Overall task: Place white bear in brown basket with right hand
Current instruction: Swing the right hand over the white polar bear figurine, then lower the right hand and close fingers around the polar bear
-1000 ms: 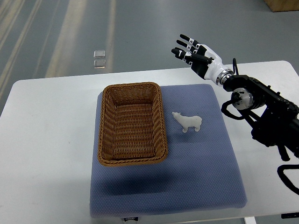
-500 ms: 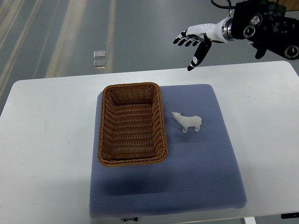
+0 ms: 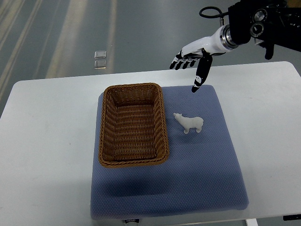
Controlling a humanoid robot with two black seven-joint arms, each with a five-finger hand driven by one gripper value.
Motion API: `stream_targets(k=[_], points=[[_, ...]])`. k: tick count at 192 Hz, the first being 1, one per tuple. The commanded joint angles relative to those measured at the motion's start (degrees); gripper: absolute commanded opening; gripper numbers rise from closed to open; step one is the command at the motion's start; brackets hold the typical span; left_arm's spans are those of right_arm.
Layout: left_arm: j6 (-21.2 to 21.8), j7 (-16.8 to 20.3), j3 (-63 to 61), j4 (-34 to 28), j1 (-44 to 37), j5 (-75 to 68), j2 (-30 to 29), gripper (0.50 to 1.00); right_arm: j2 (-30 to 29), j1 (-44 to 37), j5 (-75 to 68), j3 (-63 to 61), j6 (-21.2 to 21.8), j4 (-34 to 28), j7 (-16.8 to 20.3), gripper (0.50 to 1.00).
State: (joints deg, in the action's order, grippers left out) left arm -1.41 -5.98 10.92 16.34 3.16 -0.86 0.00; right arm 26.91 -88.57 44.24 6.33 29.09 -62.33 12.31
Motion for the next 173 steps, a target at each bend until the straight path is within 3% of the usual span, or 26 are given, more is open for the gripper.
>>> stream_targets(k=[1, 64, 173], points=[[0.0, 0.0, 0.0, 0.0, 0.0, 0.0, 0.0, 1.0, -0.3, 3.6, 0.1, 0.0, -4.9, -1.0, -0.1, 0.924], [0.0, -0.1, 0.0, 0.0, 0.0, 0.0, 0.0, 1.0, -1.7, 10.8, 1.7, 0.0, -11.0, -1.4, -0.2, 0.921], [0.0, 0.0, 0.2, -0.2, 0.0, 0.1, 0.0, 1.0, -2.8, 18.2, 4.6, -0.3, -13.8, -1.4, -0.6, 0.917]])
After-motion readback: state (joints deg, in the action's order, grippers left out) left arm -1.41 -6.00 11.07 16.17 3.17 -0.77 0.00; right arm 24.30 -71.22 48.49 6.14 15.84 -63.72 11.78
